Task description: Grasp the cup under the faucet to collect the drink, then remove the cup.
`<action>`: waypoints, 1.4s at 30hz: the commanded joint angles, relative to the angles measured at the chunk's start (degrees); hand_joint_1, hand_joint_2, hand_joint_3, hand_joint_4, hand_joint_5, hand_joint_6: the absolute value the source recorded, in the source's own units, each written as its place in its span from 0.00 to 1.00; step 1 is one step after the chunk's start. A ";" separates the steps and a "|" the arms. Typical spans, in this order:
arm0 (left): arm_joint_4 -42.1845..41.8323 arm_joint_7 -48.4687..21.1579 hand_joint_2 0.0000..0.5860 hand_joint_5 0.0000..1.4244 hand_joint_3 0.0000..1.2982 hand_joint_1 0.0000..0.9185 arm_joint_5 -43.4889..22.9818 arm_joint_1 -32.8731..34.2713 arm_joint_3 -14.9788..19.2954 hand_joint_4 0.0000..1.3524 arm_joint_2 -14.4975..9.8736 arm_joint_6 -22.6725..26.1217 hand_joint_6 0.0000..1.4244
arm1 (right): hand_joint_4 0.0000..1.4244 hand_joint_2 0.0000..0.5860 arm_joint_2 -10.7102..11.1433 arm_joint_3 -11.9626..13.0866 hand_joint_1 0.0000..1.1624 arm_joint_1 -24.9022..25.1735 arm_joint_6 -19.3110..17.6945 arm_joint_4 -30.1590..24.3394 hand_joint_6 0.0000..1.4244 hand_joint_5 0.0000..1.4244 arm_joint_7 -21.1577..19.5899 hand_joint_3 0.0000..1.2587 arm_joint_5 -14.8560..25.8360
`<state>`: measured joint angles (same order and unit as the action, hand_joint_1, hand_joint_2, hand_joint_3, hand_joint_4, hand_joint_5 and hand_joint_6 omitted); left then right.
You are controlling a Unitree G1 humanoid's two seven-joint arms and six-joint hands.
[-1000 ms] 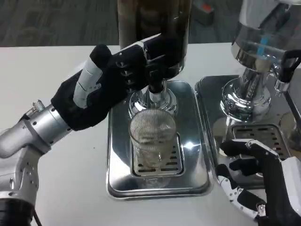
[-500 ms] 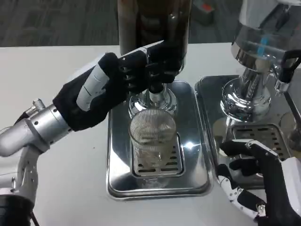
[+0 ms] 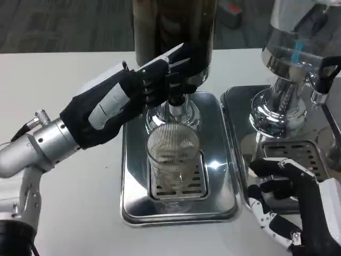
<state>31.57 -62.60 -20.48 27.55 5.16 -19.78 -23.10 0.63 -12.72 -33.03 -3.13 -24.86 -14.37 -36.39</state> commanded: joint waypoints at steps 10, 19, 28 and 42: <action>2.15 -0.85 0.10 0.00 0.03 0.00 2.35 -0.08 -1.90 0.00 -1.68 -2.53 0.09 | 0.32 0.65 0.15 0.10 0.96 -0.13 0.86 0.14 0.40 0.39 0.36 0.41 1.30; 2.92 -0.73 0.10 0.01 0.04 0.00 3.03 -0.07 -2.67 0.00 -2.56 -4.78 0.09 | 0.32 0.65 0.26 0.42 0.97 0.34 0.96 0.23 0.40 0.39 0.94 0.41 1.68; 3.98 -0.87 0.09 0.01 0.05 0.00 4.34 0.30 -3.85 0.00 -3.81 -7.38 0.10 | 0.32 0.67 0.48 0.64 0.96 0.88 1.10 0.37 0.40 0.39 1.29 0.40 2.02; 6.92 -1.18 0.08 0.02 0.05 0.00 6.21 1.54 -6.18 0.00 -5.24 -11.39 0.10 | 0.31 0.70 0.89 1.28 0.95 1.14 1.36 0.02 0.40 0.38 1.45 0.39 2.26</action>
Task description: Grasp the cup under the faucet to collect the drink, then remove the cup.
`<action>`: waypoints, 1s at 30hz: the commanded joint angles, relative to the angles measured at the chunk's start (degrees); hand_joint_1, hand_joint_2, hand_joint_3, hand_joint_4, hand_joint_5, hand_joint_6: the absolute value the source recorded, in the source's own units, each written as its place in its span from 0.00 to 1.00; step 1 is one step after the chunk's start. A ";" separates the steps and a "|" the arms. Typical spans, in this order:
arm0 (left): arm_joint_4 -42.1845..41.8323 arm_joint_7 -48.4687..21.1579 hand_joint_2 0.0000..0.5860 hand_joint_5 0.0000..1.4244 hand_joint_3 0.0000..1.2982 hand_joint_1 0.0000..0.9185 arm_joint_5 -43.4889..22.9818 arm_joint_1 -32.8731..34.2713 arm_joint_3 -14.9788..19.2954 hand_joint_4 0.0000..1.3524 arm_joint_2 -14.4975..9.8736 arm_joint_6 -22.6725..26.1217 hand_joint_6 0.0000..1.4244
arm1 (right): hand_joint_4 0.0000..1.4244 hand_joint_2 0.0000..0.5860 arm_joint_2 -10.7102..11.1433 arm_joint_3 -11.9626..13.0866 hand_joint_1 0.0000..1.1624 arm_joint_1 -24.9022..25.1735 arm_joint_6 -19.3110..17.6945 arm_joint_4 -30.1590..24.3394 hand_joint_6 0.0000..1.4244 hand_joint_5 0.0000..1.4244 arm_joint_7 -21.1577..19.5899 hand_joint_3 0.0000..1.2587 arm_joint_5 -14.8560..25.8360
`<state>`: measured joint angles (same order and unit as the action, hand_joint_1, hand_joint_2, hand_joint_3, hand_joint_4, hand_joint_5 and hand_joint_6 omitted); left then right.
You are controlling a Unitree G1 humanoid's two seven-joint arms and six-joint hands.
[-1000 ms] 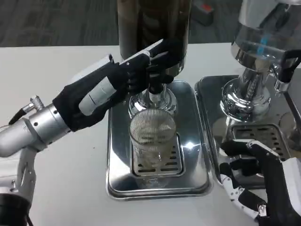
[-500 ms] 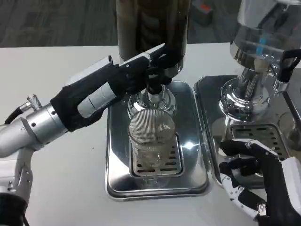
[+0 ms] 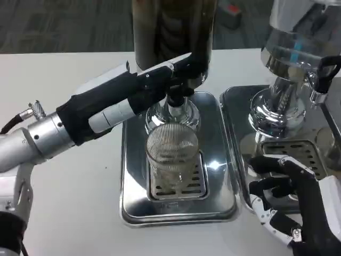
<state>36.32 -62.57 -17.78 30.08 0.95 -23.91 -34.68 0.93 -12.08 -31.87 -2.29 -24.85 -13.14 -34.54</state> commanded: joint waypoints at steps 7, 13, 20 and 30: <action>2.89 -0.87 0.08 0.02 0.05 0.00 4.52 -0.76 -3.21 0.00 -1.52 -2.34 0.10 | 0.31 0.71 0.82 0.70 0.95 0.20 0.62 -0.06 0.40 0.38 0.59 0.39 0.53; 3.28 -0.01 0.08 0.02 0.05 0.00 5.09 -0.69 -4.25 0.00 -2.07 -4.31 0.10 | 0.31 0.71 0.98 0.69 0.94 0.43 0.68 0.05 0.39 0.38 0.62 0.39 0.66; 3.14 0.93 0.08 0.02 0.05 0.00 6.52 -0.74 -5.33 0.00 -2.52 -6.91 0.10 | 0.31 0.72 1.01 0.48 0.92 0.38 0.69 0.05 0.39 0.38 0.53 0.39 0.66; 3.37 2.49 0.07 0.01 0.05 0.00 7.91 -0.55 -6.71 0.00 -3.15 -9.38 0.10 | 0.30 0.73 0.99 0.65 0.92 -0.13 0.76 -0.58 0.38 0.37 0.54 0.38 0.80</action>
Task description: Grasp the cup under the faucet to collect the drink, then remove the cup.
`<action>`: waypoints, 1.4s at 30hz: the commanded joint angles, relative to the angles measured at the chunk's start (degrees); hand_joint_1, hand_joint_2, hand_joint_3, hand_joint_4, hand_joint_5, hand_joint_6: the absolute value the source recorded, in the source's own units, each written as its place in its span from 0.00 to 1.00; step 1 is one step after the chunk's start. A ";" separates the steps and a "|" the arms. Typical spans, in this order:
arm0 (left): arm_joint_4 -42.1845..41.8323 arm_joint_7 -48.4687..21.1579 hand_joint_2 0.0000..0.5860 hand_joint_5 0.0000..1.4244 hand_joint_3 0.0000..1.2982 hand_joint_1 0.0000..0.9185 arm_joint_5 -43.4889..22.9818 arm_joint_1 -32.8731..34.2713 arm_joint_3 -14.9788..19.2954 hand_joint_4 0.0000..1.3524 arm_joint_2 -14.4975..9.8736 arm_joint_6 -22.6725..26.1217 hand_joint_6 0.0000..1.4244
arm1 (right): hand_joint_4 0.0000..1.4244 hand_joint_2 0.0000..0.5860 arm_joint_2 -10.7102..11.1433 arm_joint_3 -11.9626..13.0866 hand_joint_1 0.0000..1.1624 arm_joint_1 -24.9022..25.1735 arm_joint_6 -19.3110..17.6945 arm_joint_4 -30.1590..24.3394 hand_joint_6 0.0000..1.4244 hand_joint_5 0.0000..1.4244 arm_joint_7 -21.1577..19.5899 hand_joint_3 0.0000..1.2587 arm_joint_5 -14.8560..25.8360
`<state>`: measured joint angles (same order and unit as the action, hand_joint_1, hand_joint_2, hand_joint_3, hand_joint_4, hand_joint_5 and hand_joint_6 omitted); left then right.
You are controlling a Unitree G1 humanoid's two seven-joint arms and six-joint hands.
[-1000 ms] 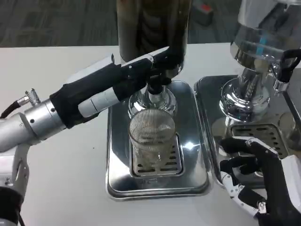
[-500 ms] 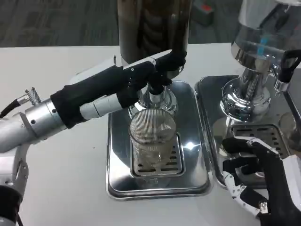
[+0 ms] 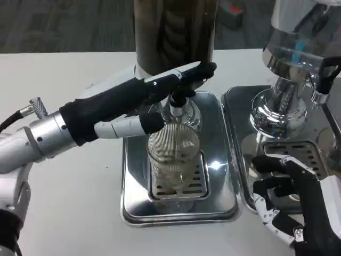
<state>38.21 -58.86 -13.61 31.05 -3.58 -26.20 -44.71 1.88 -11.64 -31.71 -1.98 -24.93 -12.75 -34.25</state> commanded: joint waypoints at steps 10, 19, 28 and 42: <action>1.75 -0.11 0.07 0.01 0.05 0.00 4.56 -1.36 -3.22 0.00 -1.31 -0.77 0.10 | 0.25 0.70 0.09 1.15 0.88 0.35 1.04 -1.80 0.36 0.35 1.75 0.28 3.14; 1.99 0.70 0.07 0.01 0.05 0.00 4.74 -1.40 -3.91 0.00 -1.74 -1.41 0.10 | 0.16 0.57 2.39 3.29 0.62 3.83 2.71 -4.21 0.29 0.25 8.43 0.19 9.00; 1.97 1.18 0.07 0.01 0.06 0.00 4.95 -1.21 -4.25 0.00 -1.86 -1.72 0.11 | 0.06 0.45 5.29 4.80 0.59 7.44 5.53 -5.23 0.21 0.14 14.83 0.07 12.07; 1.95 1.70 0.06 0.01 0.05 0.00 5.20 -1.26 -4.42 0.00 -2.20 -2.07 0.11 | 0.00 0.39 11.21 3.59 0.67 12.70 9.20 -3.80 0.13 0.01 22.69 0.00 12.03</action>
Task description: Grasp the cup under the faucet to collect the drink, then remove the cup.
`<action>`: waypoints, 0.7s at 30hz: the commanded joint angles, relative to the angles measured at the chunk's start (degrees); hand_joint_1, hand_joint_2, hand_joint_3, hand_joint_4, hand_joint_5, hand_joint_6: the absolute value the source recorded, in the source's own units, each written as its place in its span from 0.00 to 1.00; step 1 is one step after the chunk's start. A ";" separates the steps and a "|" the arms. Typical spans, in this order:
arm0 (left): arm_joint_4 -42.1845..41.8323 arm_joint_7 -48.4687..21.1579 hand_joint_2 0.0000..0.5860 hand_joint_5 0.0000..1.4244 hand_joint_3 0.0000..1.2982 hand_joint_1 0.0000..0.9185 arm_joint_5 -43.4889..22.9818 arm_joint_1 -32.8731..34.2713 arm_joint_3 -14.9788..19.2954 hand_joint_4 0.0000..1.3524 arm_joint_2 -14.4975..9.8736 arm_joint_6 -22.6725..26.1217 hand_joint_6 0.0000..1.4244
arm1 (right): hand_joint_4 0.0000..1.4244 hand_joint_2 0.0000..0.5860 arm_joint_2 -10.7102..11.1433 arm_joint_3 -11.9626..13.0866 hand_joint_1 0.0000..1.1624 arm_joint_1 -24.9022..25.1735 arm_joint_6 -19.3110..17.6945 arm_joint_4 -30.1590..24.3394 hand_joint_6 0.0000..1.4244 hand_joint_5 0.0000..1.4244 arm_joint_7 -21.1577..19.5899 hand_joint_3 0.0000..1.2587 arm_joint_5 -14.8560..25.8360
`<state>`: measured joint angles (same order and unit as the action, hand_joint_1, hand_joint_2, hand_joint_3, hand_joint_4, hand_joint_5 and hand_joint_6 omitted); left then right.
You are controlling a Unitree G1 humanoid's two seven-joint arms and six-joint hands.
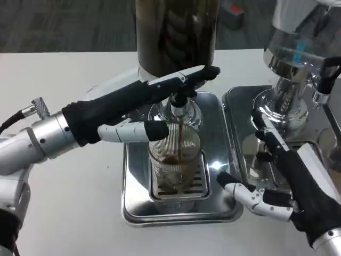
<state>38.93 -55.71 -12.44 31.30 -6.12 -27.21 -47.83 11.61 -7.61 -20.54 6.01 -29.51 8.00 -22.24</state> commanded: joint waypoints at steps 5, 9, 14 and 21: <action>1.45 -1.25 0.06 0.01 0.05 0.00 4.17 -1.42 -1.90 0.00 -1.33 0.79 0.11 | 0.00 0.38 2.35 -0.63 0.68 2.81 1.65 1.78 0.12 0.00 3.23 0.00 0.44; 1.53 -0.97 0.06 0.01 0.05 0.00 4.38 -1.38 -2.01 0.00 -1.54 0.52 0.11 | 0.00 0.38 2.54 -0.65 0.68 3.80 1.60 2.93 0.12 0.00 3.62 0.00 0.92; 1.50 -0.86 0.06 0.01 0.05 0.00 4.43 -1.44 -2.08 0.00 -1.88 0.37 0.11 | 0.00 0.38 2.41 -0.83 0.68 5.27 1.14 4.97 0.11 0.00 3.60 0.00 1.75; 1.09 -0.77 0.06 0.01 0.04 0.00 4.36 -1.73 -2.28 0.00 -2.12 0.33 0.11 | 0.00 0.41 2.12 -1.60 0.67 7.29 0.48 7.72 0.11 0.01 3.46 0.00 2.71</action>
<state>38.91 -54.90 -11.64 31.62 -6.71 -28.29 -48.85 13.83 -8.80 -14.14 7.24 -22.57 11.45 -20.26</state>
